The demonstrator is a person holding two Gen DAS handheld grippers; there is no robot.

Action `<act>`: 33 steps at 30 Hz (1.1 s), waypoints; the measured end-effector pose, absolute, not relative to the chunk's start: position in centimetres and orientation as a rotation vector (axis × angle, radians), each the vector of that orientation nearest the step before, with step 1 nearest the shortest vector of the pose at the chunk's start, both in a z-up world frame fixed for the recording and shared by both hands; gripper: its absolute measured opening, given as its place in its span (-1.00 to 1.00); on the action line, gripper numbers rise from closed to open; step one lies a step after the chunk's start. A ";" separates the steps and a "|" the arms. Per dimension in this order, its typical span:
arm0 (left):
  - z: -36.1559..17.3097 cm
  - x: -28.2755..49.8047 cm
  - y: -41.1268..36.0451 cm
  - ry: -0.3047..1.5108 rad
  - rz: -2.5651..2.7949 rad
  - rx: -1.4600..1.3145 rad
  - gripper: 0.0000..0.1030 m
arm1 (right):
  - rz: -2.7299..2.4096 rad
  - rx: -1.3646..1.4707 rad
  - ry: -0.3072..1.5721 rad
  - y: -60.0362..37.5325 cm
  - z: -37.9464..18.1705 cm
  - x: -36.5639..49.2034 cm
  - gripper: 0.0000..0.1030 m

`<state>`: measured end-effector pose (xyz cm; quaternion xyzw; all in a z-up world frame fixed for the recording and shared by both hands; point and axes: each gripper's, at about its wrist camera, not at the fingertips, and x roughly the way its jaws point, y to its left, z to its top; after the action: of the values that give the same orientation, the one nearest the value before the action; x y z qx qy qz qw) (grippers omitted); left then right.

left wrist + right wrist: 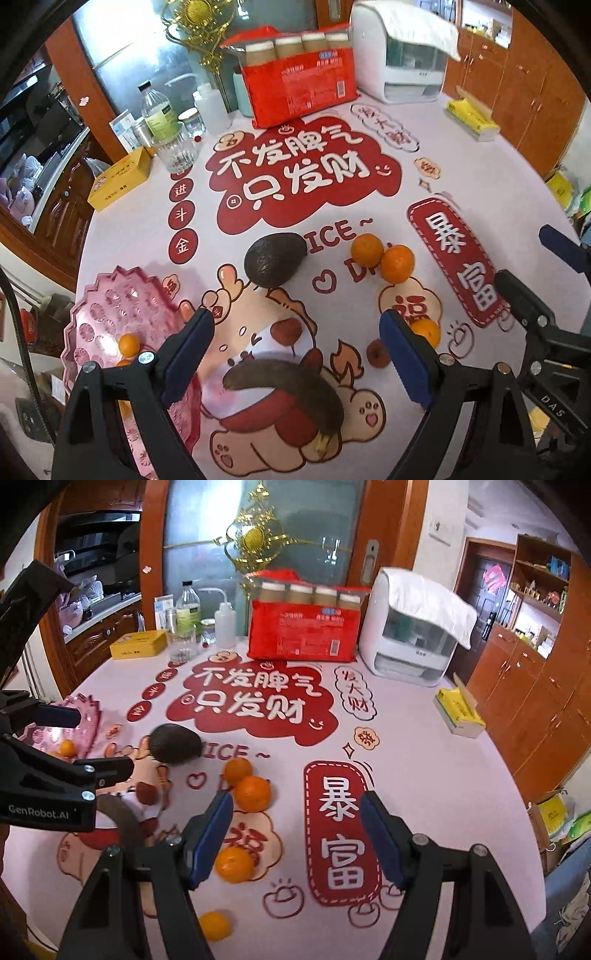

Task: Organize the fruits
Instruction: 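Move both tools back toward the avocado and remaining mandarins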

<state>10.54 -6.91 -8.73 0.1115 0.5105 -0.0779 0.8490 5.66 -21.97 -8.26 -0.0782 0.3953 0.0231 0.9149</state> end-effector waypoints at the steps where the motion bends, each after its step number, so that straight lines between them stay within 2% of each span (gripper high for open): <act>1: -9.2 11.0 -7.2 1.084 -0.157 0.244 0.75 | 0.053 -0.158 0.822 -22.3 -8.8 6.2 0.39; 18: -15.4 17.3 -6.6 1.184 -0.120 0.341 0.75 | 0.199 -0.099 0.996 -22.8 -16.5 11.4 0.39; 33: -18.6 20.4 -5.8 1.249 -0.208 0.310 0.75 | 0.328 0.020 1.080 -22.7 -18.8 13.0 0.39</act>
<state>20.41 -5.75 -18.58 0.1444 0.5812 -0.0967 0.7950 12.96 -22.66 -18.82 0.0097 0.5117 0.1555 0.8449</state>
